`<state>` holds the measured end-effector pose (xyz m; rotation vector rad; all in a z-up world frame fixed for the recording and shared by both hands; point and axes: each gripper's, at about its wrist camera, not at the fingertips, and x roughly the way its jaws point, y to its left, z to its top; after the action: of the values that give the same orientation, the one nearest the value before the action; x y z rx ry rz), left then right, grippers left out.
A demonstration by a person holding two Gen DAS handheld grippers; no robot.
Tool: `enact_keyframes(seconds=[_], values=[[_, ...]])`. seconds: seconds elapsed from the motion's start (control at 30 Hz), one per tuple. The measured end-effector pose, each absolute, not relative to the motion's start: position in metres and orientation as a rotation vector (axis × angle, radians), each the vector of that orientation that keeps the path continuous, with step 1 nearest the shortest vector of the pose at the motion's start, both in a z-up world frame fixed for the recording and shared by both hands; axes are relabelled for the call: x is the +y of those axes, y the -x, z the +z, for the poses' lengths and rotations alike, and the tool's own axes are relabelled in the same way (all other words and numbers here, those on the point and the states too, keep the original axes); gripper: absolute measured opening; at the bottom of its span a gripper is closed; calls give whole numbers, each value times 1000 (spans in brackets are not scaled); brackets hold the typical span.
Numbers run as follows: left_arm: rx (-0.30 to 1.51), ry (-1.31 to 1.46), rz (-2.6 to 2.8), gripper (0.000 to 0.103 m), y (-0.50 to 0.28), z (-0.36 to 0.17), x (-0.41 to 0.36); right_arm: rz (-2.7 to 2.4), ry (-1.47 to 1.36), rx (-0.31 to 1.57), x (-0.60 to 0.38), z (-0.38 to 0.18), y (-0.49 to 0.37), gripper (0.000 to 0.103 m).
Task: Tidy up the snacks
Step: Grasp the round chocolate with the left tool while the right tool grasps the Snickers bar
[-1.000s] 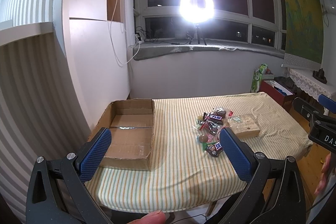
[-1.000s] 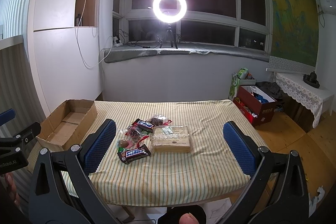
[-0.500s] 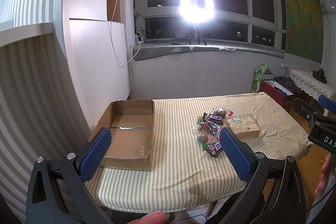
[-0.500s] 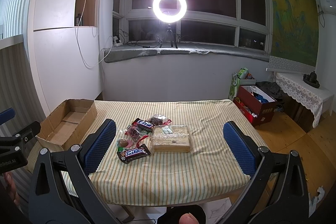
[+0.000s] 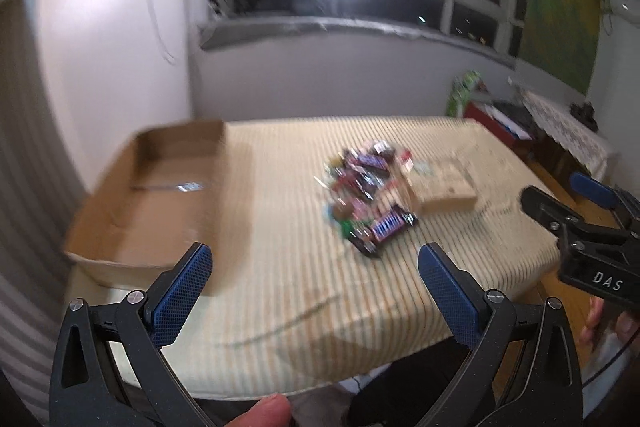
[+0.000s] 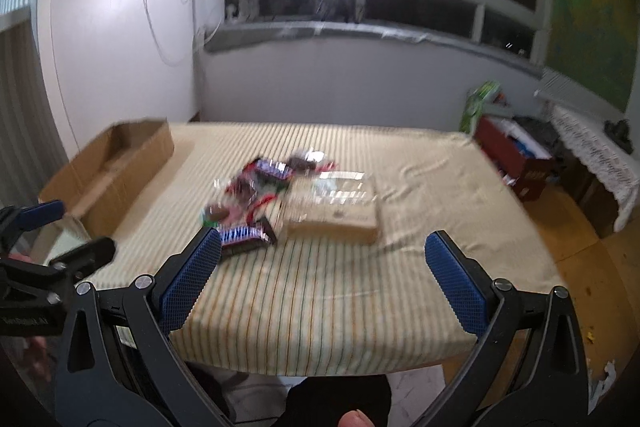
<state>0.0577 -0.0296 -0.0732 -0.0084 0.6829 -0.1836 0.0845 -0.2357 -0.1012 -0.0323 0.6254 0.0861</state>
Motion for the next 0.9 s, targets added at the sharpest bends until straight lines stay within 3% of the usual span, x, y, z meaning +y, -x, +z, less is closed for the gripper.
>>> enact_keyframes(seconds=[0.4,0.67,0.83,0.9], values=[[781,-12,-345,102,-114,-131,-66,260,-190,805,-285,-161,-163,103],[803,5,-373,102,-135,-140,-64,459,-69,828,-238,-150,-182,103],[780,5,-296,102,-137,-127,-38,527,-48,839,-218,-161,-185,89],[774,28,-280,101,-146,-124,-29,543,-23,842,-215,-167,-180,89]])
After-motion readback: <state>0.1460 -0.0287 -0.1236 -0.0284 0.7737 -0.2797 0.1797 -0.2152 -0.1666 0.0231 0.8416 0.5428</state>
